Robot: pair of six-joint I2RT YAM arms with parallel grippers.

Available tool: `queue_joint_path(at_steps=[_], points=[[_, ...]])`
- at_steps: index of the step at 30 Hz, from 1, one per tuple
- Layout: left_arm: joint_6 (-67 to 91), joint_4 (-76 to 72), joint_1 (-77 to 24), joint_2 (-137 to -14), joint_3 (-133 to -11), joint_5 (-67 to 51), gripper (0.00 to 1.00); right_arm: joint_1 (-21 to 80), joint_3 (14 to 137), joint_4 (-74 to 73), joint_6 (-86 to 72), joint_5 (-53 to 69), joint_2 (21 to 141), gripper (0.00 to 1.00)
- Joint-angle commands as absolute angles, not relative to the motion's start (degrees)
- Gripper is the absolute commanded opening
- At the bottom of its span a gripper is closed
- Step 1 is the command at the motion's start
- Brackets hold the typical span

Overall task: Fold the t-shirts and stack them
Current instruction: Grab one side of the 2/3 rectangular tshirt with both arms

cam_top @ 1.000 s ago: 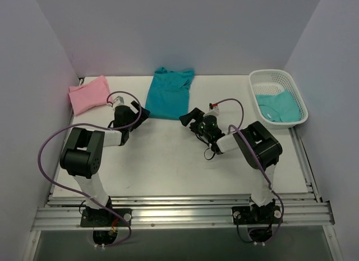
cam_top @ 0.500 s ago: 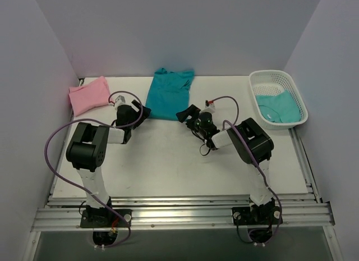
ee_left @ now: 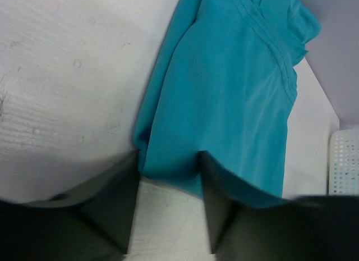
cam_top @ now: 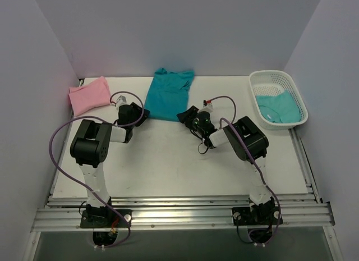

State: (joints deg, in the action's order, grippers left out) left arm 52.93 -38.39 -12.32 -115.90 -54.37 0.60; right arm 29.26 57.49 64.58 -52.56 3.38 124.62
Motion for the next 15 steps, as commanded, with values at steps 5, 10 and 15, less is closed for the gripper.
queue_joint_path(at_steps=[5,10,15], points=[[53.1,-41.4,-12.1,-117.4,-55.5,0.0,0.18,28.5,58.4,66.2,-52.4,4.4,125.4,0.19],[52.3,-41.2,-12.1,-117.4,-55.9,0.0,0.03,28.3,56.1,67.1,-52.3,4.4,124.4,0.0],[51.3,-41.6,-12.6,-114.7,-53.7,0.0,0.02,28.3,52.0,67.4,-51.7,4.1,121.2,0.0]])
